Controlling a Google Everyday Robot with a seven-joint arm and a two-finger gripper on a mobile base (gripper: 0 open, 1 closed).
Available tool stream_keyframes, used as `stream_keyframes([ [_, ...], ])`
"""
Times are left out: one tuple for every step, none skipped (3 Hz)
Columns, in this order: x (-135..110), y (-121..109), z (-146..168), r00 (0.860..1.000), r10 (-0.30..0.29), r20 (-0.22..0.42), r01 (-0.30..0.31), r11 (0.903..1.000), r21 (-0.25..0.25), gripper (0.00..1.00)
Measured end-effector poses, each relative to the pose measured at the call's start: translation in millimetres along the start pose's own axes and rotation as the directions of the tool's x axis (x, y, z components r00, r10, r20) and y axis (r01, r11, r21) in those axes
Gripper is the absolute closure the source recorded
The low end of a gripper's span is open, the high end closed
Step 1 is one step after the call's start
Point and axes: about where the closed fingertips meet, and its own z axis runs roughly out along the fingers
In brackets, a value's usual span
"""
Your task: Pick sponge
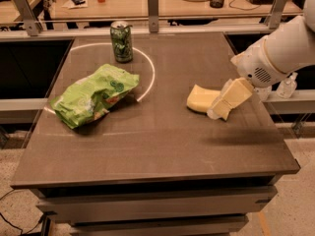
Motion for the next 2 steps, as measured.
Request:
stream_keyframes([
  [1, 2, 19, 1.000, 0.007, 0.009, -0.006, 0.9997, -0.026, 0.00],
  [4, 7, 34, 1.000, 0.014, 0.004, -0.014, 0.9986, -0.050, 0.00],
])
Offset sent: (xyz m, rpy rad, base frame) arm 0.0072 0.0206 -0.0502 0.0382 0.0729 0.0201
